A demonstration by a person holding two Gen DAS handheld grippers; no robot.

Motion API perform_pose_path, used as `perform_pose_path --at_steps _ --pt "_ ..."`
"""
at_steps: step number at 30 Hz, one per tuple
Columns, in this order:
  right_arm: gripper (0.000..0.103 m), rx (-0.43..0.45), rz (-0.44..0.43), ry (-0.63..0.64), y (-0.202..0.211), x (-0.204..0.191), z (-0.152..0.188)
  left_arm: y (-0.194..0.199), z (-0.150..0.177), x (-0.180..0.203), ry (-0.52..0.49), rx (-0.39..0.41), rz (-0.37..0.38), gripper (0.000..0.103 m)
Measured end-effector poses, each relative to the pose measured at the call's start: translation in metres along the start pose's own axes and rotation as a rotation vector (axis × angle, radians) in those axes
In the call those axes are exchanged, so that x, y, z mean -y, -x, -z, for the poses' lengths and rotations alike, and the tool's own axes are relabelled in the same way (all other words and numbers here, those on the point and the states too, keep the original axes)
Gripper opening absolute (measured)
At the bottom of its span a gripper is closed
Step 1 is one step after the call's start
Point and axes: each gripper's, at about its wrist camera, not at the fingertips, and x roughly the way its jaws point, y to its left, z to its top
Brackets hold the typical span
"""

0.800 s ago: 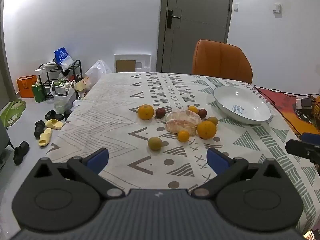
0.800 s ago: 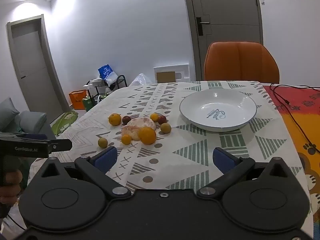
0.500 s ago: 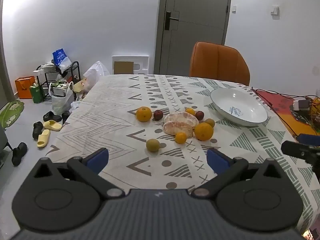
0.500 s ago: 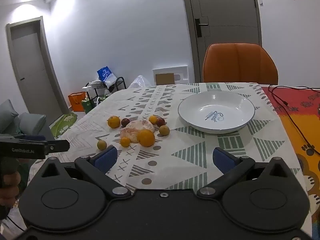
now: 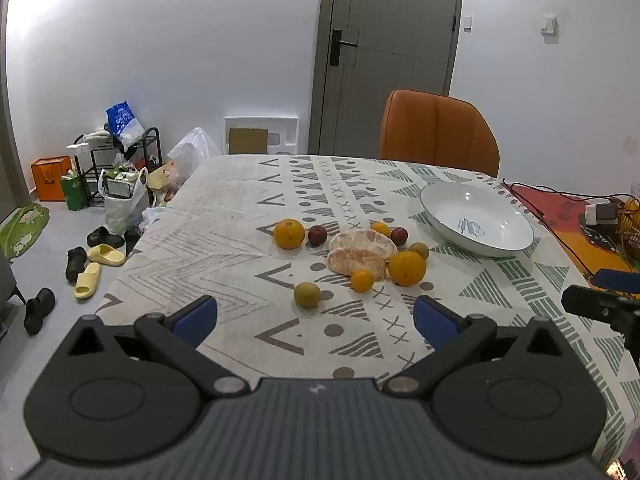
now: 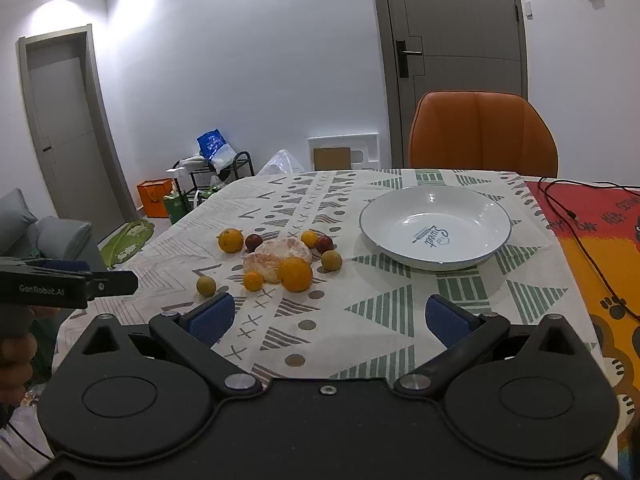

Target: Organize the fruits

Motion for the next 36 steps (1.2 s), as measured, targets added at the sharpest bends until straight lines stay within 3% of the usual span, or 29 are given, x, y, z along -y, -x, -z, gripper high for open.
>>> perform_pose_path --at_steps 36 --pt "0.103 0.000 0.015 0.001 0.0029 -0.0021 -0.0004 0.0056 0.0005 0.0021 -0.005 0.003 0.008 0.103"
